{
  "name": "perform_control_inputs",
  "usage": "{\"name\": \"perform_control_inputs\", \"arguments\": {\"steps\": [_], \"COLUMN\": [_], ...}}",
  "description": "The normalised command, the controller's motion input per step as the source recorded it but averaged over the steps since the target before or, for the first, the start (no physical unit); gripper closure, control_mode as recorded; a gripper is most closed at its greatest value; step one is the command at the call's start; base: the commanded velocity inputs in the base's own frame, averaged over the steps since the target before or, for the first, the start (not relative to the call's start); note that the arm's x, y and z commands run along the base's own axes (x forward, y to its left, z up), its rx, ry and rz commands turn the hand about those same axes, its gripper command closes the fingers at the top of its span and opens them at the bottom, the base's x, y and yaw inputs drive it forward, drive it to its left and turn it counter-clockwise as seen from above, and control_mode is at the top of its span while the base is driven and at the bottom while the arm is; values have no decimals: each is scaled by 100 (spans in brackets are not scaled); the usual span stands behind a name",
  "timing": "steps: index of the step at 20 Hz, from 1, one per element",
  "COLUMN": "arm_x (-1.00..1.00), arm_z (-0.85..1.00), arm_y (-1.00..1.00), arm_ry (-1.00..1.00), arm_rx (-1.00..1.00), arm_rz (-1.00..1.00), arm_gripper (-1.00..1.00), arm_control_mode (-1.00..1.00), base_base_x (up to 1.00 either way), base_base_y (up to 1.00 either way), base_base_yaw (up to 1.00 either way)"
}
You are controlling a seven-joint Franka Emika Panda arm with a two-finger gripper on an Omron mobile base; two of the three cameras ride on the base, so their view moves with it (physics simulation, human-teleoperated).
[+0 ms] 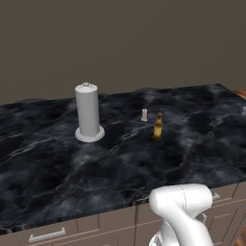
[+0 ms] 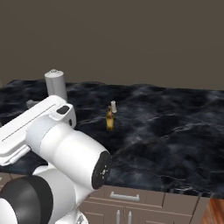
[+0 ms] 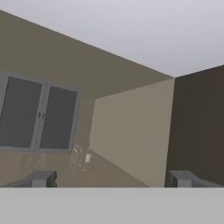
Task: Open the cabinet directly in front. Then move the beer and the mug to the dining counter with the candle on it.
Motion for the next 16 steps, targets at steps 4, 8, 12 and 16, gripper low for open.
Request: {"name": "perform_control_inputs", "arguments": {"steps": [4, 8, 12, 16], "arm_x": [3, 3, 0, 0], "arm_z": [0, -3, 0, 0], "arm_y": [3, 2, 0, 0], "arm_ry": [-1, -2, 0, 0], "arm_rx": [0, 0, 0, 0], "arm_rz": [0, 0, 0, 0], "arm_gripper": [-100, -100, -100, -100], "arm_control_mode": [-100, 100, 100, 100], "base_base_x": [0, 1, 3, 6], "base_base_y": [0, 0, 0, 0], "base_base_yaw": [0, 0, 0, 0]}}
